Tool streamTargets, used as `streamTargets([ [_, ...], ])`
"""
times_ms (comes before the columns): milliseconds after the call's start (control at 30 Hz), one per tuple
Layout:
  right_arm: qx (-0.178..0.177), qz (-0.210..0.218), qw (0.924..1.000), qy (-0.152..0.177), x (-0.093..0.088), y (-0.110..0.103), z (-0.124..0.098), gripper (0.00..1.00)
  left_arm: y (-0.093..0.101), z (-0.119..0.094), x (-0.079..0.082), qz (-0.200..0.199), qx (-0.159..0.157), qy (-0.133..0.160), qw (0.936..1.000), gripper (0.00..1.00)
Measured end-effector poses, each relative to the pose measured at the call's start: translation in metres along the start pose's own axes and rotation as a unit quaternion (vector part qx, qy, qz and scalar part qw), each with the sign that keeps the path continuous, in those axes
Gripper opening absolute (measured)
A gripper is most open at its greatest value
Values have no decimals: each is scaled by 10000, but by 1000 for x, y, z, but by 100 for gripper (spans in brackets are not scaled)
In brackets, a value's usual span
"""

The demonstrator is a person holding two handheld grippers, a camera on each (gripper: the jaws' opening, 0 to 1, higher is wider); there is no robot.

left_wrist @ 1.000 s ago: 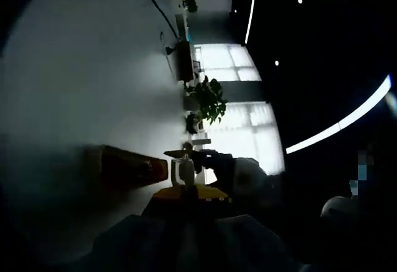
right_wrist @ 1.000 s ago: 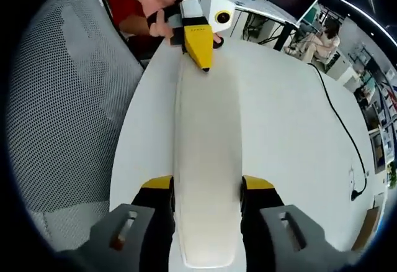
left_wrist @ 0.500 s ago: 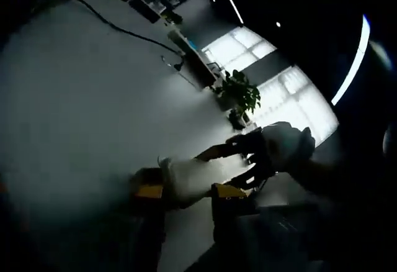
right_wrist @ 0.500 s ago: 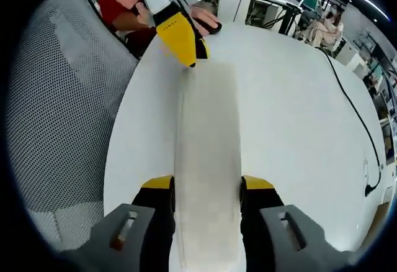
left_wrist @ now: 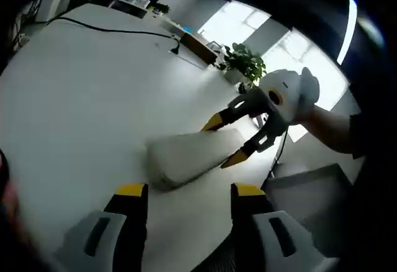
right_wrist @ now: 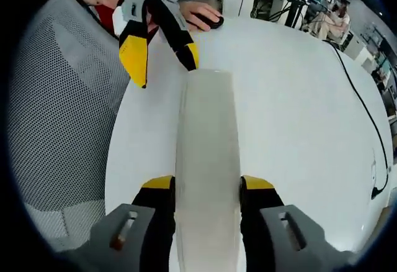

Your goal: Arrange the utensils inside the cutlery case until each visible utensil rests in its matching compartment.

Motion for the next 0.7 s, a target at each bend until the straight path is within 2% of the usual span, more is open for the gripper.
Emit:
streamTargets([
  [400, 37, 75, 9999, -79, 0, 1, 3, 40, -1, 4, 1, 3, -30, -88, 10000, 52],
  [700, -193, 3, 9997, -128, -1, -2, 3, 41, -2, 0, -3, 56, 76, -85, 9999, 52],
])
Point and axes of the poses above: the point that each gripper's makers call its tool centre point, and the gripper's own axes: z roughly forward along the fingers, y roughly to its right, x roughly out of its top, the point moved 8 cm from there along -z, roughly backward along the fingers, and after that the axes turned 5 degrees about -x, right-handed, at the moved point
